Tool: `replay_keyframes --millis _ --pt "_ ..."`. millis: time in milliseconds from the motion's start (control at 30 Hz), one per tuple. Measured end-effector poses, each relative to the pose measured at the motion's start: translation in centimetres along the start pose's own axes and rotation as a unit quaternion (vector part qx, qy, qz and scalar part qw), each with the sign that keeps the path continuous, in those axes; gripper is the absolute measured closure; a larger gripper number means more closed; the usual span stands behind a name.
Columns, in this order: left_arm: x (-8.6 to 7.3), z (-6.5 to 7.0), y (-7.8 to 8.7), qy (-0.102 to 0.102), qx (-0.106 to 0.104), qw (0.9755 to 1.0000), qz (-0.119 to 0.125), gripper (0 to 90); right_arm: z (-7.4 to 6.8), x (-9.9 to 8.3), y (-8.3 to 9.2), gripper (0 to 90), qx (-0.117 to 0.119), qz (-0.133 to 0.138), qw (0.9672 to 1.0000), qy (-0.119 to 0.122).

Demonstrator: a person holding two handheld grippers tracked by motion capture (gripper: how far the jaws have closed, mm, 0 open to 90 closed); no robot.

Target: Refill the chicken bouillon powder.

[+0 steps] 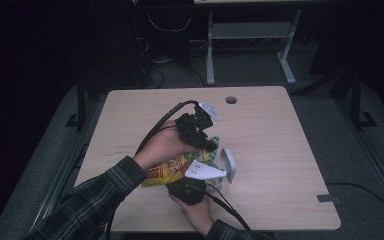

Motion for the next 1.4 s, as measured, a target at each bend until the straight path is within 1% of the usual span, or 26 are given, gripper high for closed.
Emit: replay_keyframes --millis 367,567,1400 --pt "0.20 0.13 0.03 -0.003 0.000 1.0000 0.001 89.3 0.03 0.15 0.07 89.6 -0.002 0.004 1.0000 0.000" --pt "0.44 0.15 0.03 -0.008 0.000 1.0000 0.000 89.3 0.13 0.31 0.18 89.6 -0.003 0.006 1.0000 -0.002" --pt "0.37 0.18 0.09 -0.006 0.000 1.0000 0.000 89.3 0.11 0.31 0.15 89.6 -0.003 0.006 1.0000 -0.001"
Point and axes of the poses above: each handheld gripper's, and its own axes: y roughly backward along the jaws, x roughly out of its top, z roughly to its right, the point moved 9 cm from there along -y, roughly forward along the jaws, and after that the axes turned 12 degrees about -x, right-handed, at the moved point
